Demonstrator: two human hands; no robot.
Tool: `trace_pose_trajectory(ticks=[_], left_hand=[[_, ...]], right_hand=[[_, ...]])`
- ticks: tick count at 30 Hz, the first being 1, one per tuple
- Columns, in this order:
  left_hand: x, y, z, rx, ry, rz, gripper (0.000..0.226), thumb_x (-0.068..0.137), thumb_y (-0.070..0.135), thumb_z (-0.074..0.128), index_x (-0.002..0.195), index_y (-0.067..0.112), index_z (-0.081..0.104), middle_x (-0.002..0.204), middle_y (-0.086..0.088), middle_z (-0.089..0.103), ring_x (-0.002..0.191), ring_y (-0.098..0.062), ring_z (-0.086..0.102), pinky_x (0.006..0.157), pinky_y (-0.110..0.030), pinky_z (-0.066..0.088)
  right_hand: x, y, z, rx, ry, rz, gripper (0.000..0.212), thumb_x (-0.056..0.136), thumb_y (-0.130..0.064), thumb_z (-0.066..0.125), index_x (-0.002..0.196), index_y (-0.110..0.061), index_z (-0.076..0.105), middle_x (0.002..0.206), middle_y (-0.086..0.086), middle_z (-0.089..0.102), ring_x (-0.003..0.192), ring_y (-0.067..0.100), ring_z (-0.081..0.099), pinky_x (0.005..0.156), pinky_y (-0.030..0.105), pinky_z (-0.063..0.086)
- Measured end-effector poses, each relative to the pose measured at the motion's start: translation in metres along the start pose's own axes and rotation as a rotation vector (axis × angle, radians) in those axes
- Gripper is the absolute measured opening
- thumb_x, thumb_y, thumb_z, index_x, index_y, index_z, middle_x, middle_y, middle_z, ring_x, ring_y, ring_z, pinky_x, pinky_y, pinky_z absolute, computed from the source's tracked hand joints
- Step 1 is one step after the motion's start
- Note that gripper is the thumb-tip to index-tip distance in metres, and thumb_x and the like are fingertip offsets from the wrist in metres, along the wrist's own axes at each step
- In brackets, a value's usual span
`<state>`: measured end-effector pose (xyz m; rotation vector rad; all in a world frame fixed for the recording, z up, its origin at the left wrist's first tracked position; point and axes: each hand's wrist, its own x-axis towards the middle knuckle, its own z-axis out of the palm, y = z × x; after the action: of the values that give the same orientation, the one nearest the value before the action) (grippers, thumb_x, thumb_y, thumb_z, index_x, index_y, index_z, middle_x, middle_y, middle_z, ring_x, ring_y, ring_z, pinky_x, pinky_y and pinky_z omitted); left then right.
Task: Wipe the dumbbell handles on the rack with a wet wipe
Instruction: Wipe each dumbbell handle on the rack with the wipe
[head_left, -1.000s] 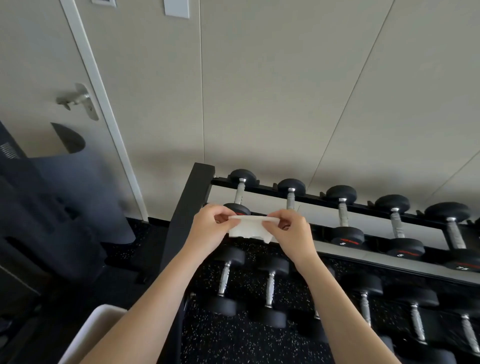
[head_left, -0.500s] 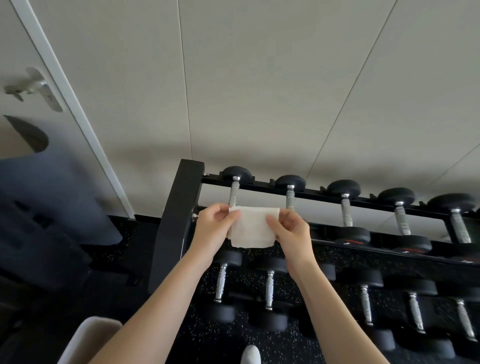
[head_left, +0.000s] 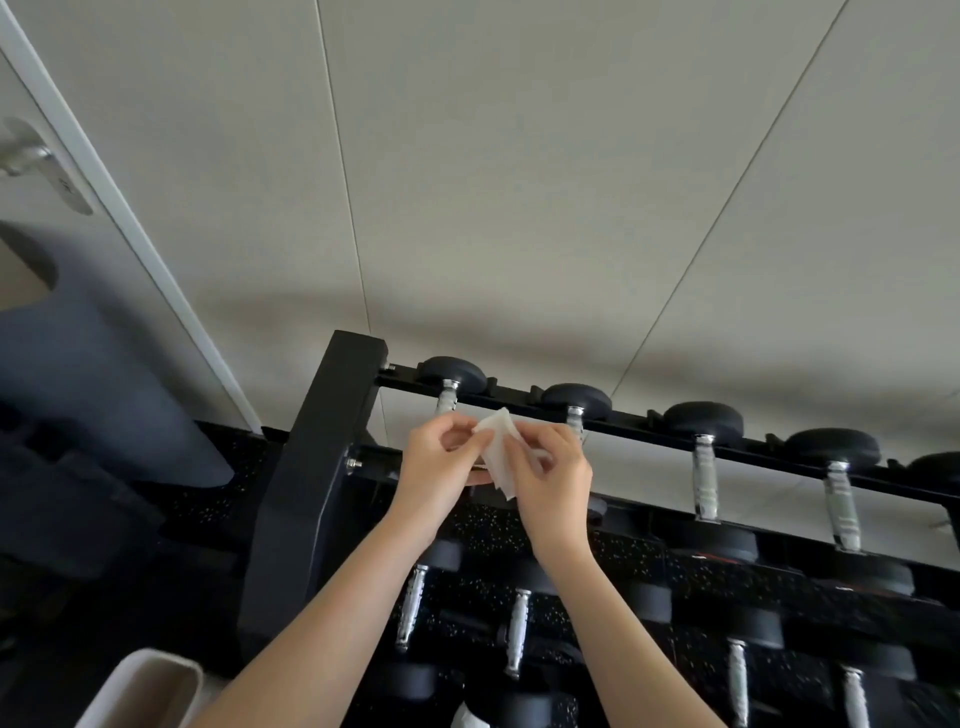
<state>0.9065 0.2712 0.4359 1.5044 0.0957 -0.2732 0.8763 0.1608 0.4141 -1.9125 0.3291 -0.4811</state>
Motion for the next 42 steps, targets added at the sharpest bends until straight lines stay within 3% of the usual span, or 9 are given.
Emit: trace_pose_trajectory(ticks=[4,10,17,24,31,35,37,39,42], left_hand=[[0.014,0.001,0.008,-0.071,-0.007,-0.026,0.008,0.09,0.01,0.06,0.093,0.004,0.064,0.088,-0.013,0.07,0.079,-0.018,0.071,0.063,-0.028,0.057],[0.033,-0.001,0.0,-0.121,-0.135,-0.088,0.03,0.098,0.024,0.046,0.104,0.004,0.068,0.095,-0.009,0.073,0.087,-0.019,0.07,0.072,-0.027,0.056],[0.05,-0.012,-0.021,0.049,-0.308,-0.111,0.035,0.099,0.028,0.043,0.114,0.007,0.066,0.108,-0.006,0.071,0.103,-0.016,0.066,0.089,-0.035,0.053],[0.062,-0.024,-0.038,0.114,-0.362,-0.118,0.033,0.099,0.031,0.043,0.113,0.016,0.069,0.111,0.002,0.069,0.103,-0.014,0.064,0.093,-0.038,0.05],[0.082,-0.078,-0.069,0.479,-0.031,0.003,0.018,0.091,0.024,0.06,0.107,0.021,0.067,0.107,0.01,0.063,0.099,-0.007,0.06,0.079,-0.01,0.043],[0.094,-0.127,-0.091,0.786,0.076,0.095,0.031,0.088,0.027,0.064,0.118,0.018,0.061,0.115,0.007,0.054,0.104,-0.008,0.05,0.087,-0.016,0.036],[0.1,-0.144,-0.094,0.888,0.063,0.163,0.037,0.084,0.031,0.067,0.118,0.016,0.062,0.116,0.004,0.055,0.107,-0.013,0.051,0.091,-0.025,0.043],[0.105,-0.158,-0.095,0.908,0.065,0.219,0.039,0.079,0.033,0.073,0.112,0.015,0.064,0.111,0.003,0.057,0.104,-0.017,0.055,0.088,-0.033,0.049],[0.112,-0.164,-0.098,0.835,0.059,0.24,0.039,0.074,0.044,0.072,0.103,0.019,0.065,0.103,0.009,0.057,0.1,-0.012,0.055,0.083,-0.028,0.049]], right_hand=[[0.014,0.008,-0.002,0.021,-0.055,-0.061,0.017,0.086,-0.014,0.066,0.103,-0.015,0.07,0.096,-0.011,0.059,0.09,-0.002,0.056,0.073,0.01,0.045],[0.023,0.022,0.008,-0.014,-0.122,-0.07,0.033,0.081,-0.019,0.073,0.112,-0.017,0.065,0.102,-0.011,0.056,0.097,0.001,0.055,0.082,0.011,0.045],[0.026,0.027,0.021,0.058,-0.094,0.057,0.014,0.087,-0.016,0.065,0.1,-0.02,0.069,0.096,-0.009,0.06,0.087,0.006,0.061,0.074,0.023,0.053],[0.025,0.027,0.038,0.165,-0.053,0.2,0.014,0.086,-0.019,0.066,0.085,-0.032,0.069,0.09,-0.005,0.064,0.08,0.003,0.061,0.072,0.018,0.051],[0.036,0.06,0.045,0.12,0.025,0.331,0.019,0.087,-0.01,0.064,0.088,-0.028,0.067,0.092,-0.005,0.067,0.085,0.009,0.063,0.075,0.028,0.053],[0.049,0.084,0.049,0.054,0.047,0.371,0.012,0.087,-0.011,0.064,0.095,-0.018,0.069,0.094,-0.001,0.068,0.083,0.013,0.063,0.072,0.028,0.053],[0.057,0.096,0.054,0.032,0.049,0.38,0.011,0.087,-0.011,0.063,0.096,-0.017,0.068,0.094,0.0,0.068,0.083,0.012,0.062,0.071,0.025,0.051],[0.063,0.108,0.06,0.004,0.039,0.387,0.013,0.088,-0.012,0.063,0.095,-0.022,0.067,0.094,-0.005,0.067,0.086,0.012,0.062,0.072,0.026,0.052],[0.073,0.126,0.074,-0.028,0.02,0.368,0.018,0.087,-0.01,0.063,0.1,-0.023,0.066,0.095,-0.009,0.066,0.088,0.009,0.062,0.072,0.023,0.05]])
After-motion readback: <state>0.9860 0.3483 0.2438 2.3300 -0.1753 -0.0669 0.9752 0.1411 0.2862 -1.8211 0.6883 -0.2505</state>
